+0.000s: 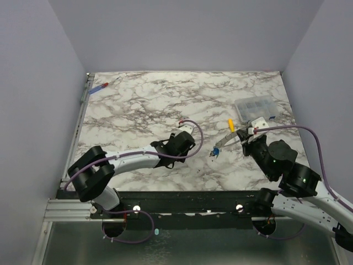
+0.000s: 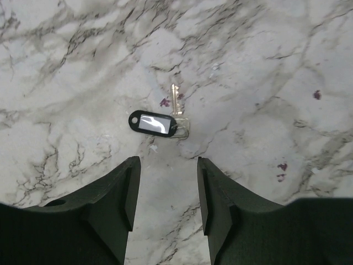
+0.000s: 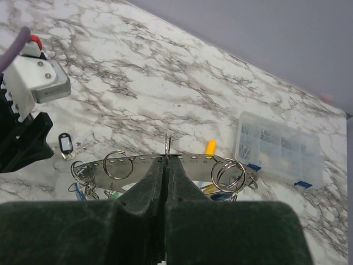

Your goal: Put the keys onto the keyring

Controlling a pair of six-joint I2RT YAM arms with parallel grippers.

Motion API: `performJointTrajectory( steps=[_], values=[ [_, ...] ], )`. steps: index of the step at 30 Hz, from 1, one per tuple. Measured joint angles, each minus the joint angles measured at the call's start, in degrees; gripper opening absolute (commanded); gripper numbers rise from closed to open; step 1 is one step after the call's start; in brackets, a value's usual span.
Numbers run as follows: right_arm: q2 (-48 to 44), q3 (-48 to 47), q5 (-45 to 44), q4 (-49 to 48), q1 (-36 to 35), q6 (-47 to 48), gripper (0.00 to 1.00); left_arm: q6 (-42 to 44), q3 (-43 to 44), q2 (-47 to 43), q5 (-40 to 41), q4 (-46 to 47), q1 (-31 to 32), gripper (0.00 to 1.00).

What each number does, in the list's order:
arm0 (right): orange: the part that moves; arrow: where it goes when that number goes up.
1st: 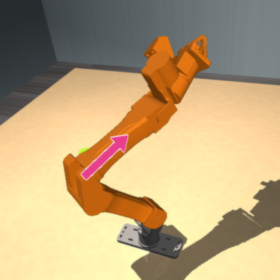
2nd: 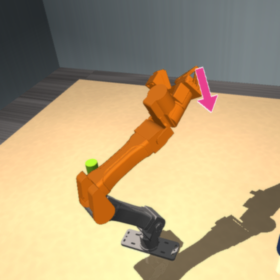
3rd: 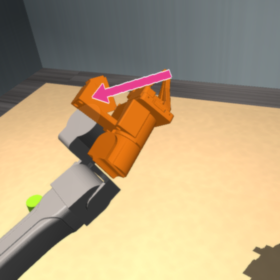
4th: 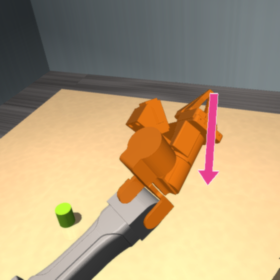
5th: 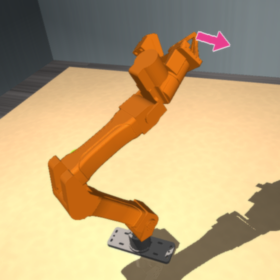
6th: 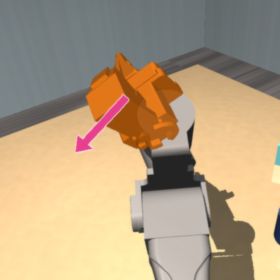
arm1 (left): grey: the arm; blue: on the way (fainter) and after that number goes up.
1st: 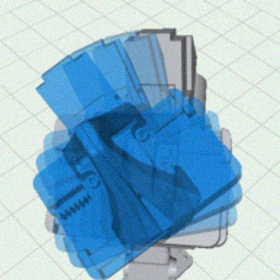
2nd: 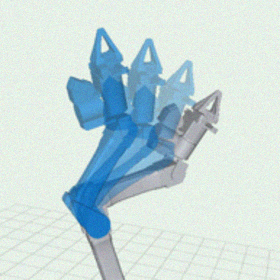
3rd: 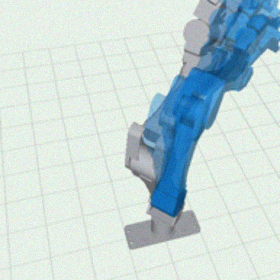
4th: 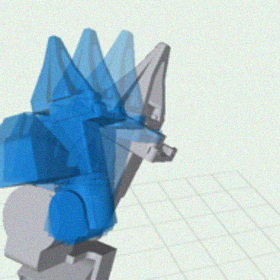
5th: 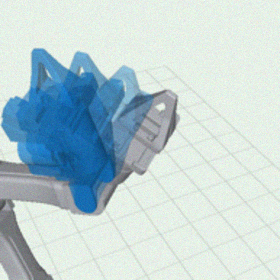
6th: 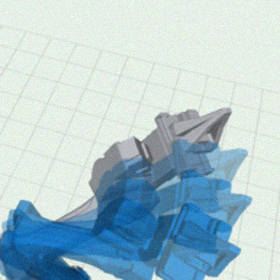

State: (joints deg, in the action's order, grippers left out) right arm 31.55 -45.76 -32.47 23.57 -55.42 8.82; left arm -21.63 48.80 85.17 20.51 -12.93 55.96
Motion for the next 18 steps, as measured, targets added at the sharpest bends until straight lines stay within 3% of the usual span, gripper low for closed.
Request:
performJointTrajectory(
  steps=[7, 12, 18],
  values=[
    [-0.5, 0.0, -3.1, 0.4, 0.0, -0.4, 0.01, -10.9, 11.4, 12.0, 7.5, -6.6, 4.1, 0.45],
    [-1.1, 0.0, -3.3, 0.8, 0.0, -0.5, 0.01, -14.7, 18.3, 17.3, 12.0, -10.9, 6.6, 0.37],
    [-2.2, 0.0, -3.3, 1.0, 0.0, -0.5, 0.01, -17.5, 21.7, 21.6, 17.0, -16.3, 7.6, 0.36]
  ],
)
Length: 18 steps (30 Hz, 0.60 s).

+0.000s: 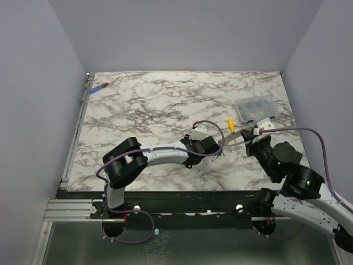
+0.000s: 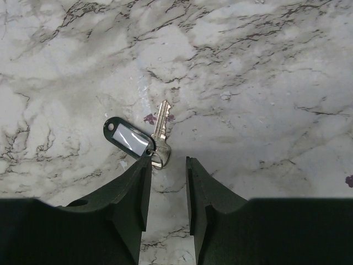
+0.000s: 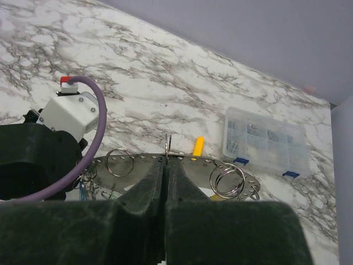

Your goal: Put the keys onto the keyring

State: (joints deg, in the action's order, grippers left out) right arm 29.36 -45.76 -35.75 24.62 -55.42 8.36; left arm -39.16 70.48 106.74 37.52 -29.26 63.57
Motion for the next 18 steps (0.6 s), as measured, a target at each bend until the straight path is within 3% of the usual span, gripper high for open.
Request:
performJointTrajectory(
  steps=[12, 18],
  values=[
    [-0.1, 0.0, 0.0, 0.6, 0.0, 0.0, 0.01, -2.0, 0.2, 3.5, 2.7, -3.1, 0.0, 0.27],
    [-0.1, 0.0, 0.0, 0.6, 0.0, 0.0, 0.01, -2.0, -0.3, 4.0, 3.1, -1.1, 0.1, 0.17]
  ],
)
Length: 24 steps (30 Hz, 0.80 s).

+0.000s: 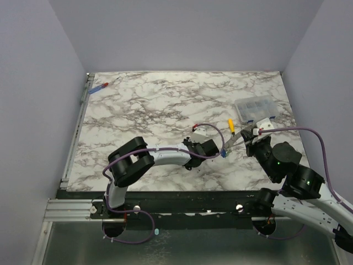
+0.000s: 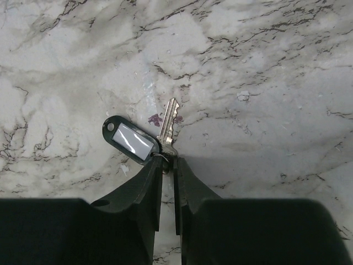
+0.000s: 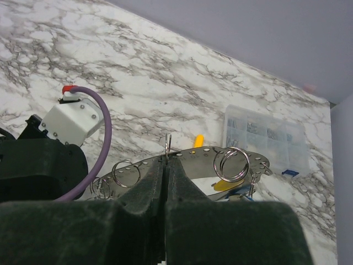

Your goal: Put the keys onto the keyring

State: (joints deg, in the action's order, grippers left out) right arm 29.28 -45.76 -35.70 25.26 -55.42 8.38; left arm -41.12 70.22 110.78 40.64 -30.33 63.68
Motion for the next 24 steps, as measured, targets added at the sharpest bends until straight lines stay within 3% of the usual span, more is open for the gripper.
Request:
performJointTrajectory(
  steps=[2, 5, 14, 24],
  values=[
    [0.0, 0.0, 0.0, 0.1, 0.0, 0.0, 0.01, 0.1, -0.7, 0.0, 0.6, 1.6, 0.1, 0.14],
    [0.0, 0.0, 0.0, 0.2, 0.0, 0.0, 0.01, 0.4, -2.1, -0.2, 1.4, 4.2, 0.2, 0.00],
    [0.5, 0.0, 0.0, 0.1, 0.0, 0.0, 0.00, 4.2, -8.0, -4.3, 0.2, 11.0, 0.0, 0.00],
    [2.4, 0.0, 0.7, 0.1, 0.0, 0.0, 0.01, 8.3, -17.4, -23.5, -15.1, 17.8, -4.7, 0.00]
  ],
)
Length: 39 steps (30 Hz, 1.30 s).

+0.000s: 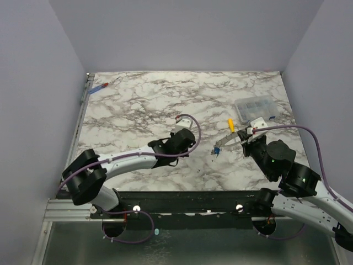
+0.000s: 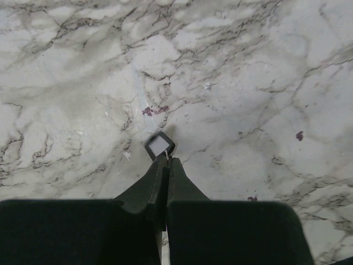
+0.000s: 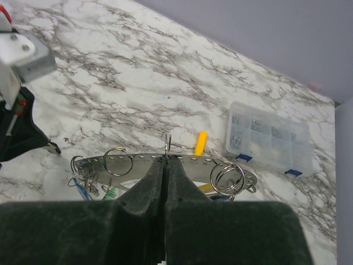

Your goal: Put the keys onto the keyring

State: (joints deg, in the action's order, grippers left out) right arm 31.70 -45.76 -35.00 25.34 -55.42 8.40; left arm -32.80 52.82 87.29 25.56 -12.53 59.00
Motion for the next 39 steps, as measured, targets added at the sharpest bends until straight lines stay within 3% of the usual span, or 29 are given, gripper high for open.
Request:
performJointTrajectory(
  steps=[7, 12, 30, 39],
  values=[
    [0.0, 0.0, 1.5, -0.1, 0.0, 0.2, 0.01, 0.1, -6.2, -9.4, -8.9, 4.0, -7.7, 0.00],
    [-0.8, 0.0, 6.3, -0.6, 0.0, 2.0, 0.00, 2.2, -8.1, -13.9, -13.6, 4.8, -8.6, 0.00],
    [-0.7, 1.9, 46.6, -3.2, 0.0, 9.3, 0.01, 18.2, -10.9, -31.7, -24.9, 11.3, -8.8, 0.00],
    [3.7, 2.1, 57.5, -3.7, 0.0, 12.5, 0.01, 26.3, -11.0, -34.4, -31.9, 13.3, -8.8, 0.00]
  ],
)
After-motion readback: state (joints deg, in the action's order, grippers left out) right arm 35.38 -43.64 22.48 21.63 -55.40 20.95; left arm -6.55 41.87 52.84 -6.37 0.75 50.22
